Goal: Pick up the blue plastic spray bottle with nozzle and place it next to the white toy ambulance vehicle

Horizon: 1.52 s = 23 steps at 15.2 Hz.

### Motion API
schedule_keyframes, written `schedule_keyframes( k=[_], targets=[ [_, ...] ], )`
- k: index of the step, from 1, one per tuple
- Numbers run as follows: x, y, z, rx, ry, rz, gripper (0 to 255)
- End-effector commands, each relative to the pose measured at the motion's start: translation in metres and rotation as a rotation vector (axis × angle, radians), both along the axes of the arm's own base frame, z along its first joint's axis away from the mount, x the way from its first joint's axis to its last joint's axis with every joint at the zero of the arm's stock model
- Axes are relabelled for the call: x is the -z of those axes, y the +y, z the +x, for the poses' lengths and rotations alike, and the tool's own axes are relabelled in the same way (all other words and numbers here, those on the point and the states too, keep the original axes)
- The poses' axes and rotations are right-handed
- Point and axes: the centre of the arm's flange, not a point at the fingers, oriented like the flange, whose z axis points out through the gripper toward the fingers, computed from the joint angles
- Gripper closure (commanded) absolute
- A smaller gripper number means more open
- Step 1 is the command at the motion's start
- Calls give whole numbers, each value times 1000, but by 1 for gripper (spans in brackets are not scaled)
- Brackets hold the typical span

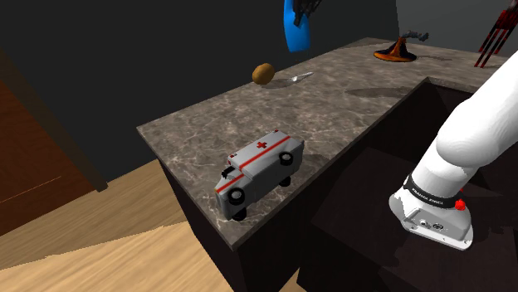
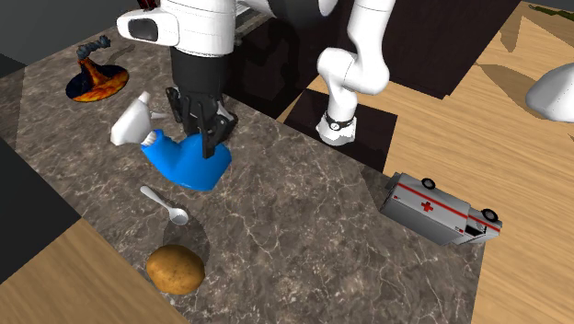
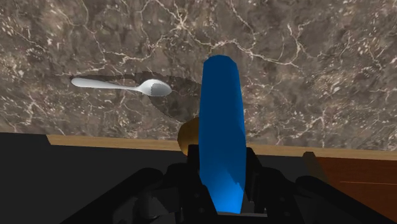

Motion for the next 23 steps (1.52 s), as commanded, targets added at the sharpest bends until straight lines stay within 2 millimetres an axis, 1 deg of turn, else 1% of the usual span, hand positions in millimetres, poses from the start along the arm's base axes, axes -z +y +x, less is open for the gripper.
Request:
schedule_keyframes(
  k=[1,22,23],
  targets=[
    [-11,0,-1,0,0,0,255],
    [-120,0,-1,0,0,0,255],
    [-120,13,-2,0,0,0,255]
  ],
)
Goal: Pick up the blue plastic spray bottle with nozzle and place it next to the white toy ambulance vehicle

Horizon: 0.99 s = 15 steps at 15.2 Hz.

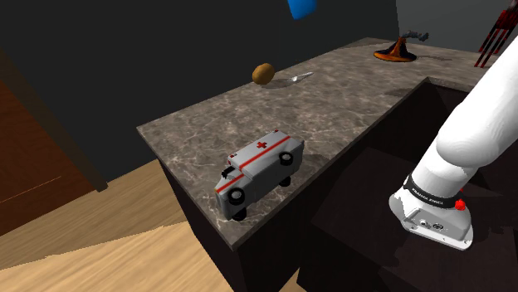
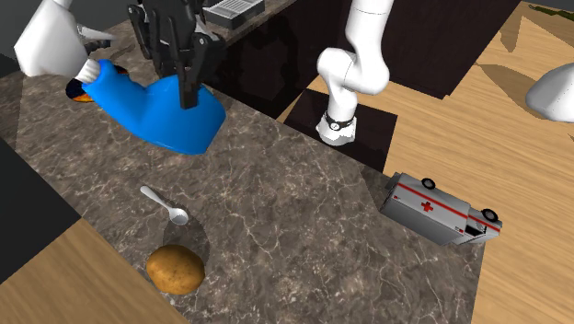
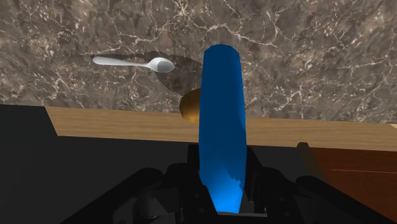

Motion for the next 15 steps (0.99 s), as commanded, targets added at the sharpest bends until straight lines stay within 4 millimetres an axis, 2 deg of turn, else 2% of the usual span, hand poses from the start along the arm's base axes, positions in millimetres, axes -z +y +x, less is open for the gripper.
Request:
schedule_keyframes(
  k=[1,15],
  targets=[
    [-1,19,-2,0,0,0,255],
    [-2,202,-22,0,0,0,255]
  ],
)
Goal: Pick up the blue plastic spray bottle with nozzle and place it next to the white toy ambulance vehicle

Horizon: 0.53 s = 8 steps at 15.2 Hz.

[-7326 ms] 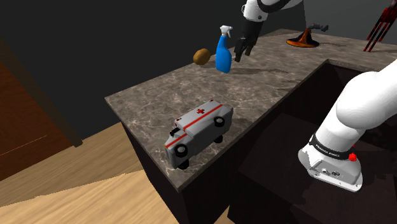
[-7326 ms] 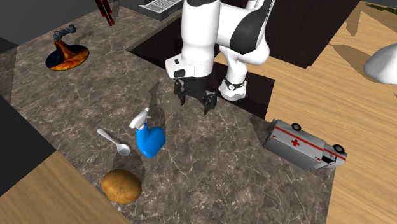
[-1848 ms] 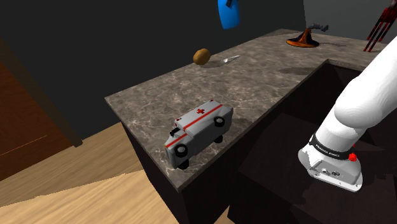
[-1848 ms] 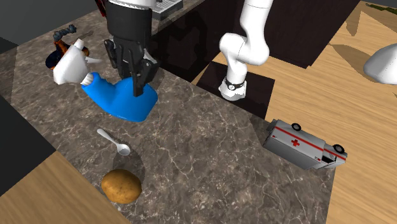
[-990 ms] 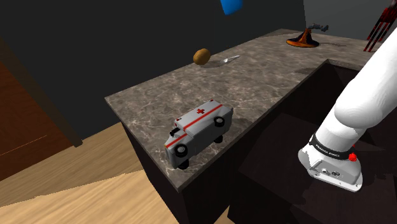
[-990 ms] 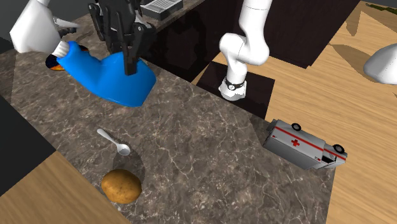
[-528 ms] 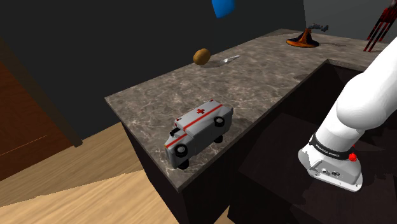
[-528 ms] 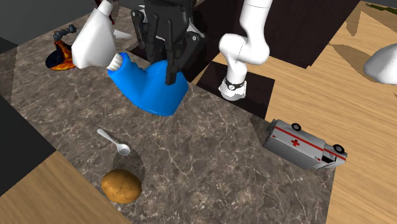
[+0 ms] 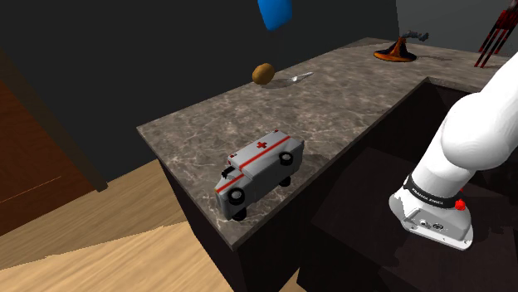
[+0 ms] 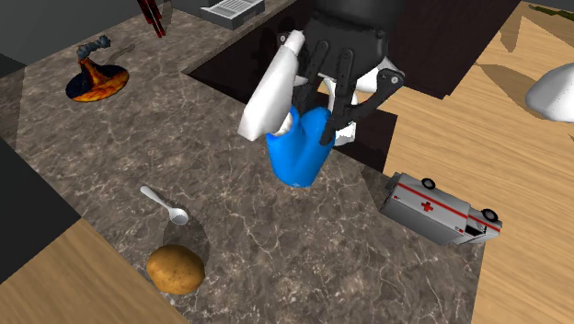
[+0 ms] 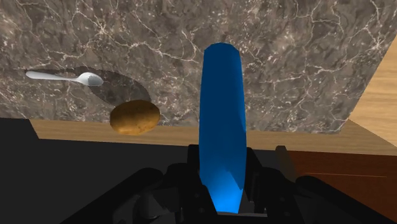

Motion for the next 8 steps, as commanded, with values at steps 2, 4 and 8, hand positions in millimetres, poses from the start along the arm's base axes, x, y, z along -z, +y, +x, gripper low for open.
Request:
schedule_keyframes(
  k=[2,4,8],
  targets=[
    [-2,38,-4,2,-1,1,255],
    [-3,64,-7,2,-1,1,255],
    [-3,117,-13,2,-1,1,255]
  ],
)
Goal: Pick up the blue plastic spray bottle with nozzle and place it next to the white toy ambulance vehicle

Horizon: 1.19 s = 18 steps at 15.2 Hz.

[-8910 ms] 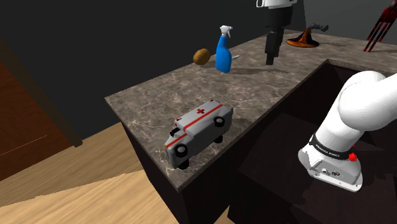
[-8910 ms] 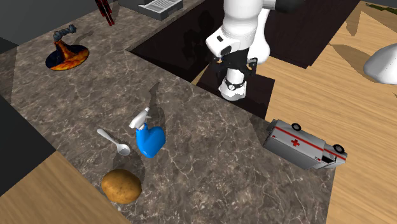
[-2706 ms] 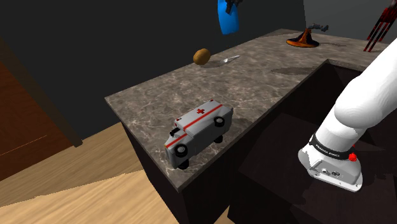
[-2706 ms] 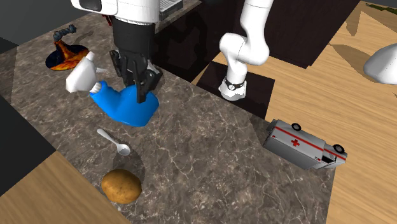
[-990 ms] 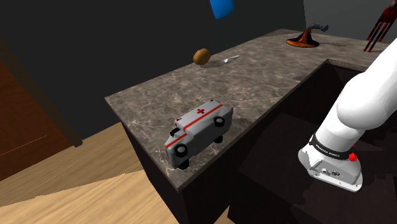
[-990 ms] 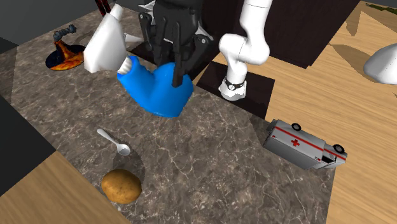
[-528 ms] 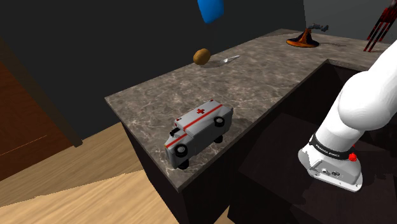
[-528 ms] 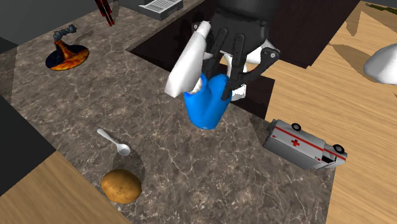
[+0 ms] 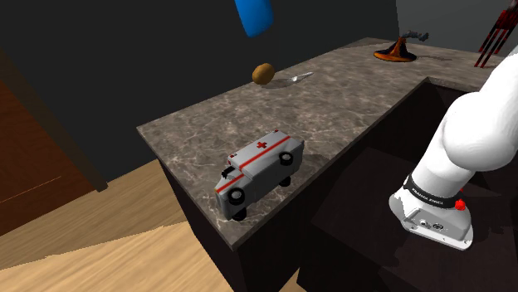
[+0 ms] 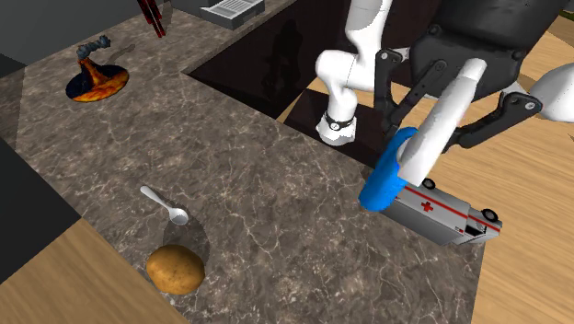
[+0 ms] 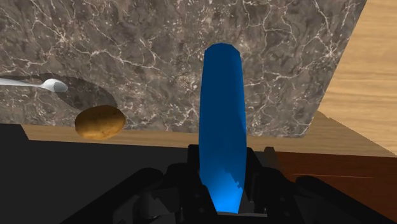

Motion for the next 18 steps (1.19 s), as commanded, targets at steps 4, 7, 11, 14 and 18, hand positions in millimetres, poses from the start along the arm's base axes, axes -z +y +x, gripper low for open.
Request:
schedule_keyframes(
  k=[4,7,11,14,18],
  targets=[
    [-1,67,-10,2,0,1,255],
    [-1,107,-14,2,0,1,255],
    [-1,159,-20,2,0,1,255],
    [-2,199,-24,2,0,1,255],
    [-2,254,-30,2,0,1,255]
  ],
)
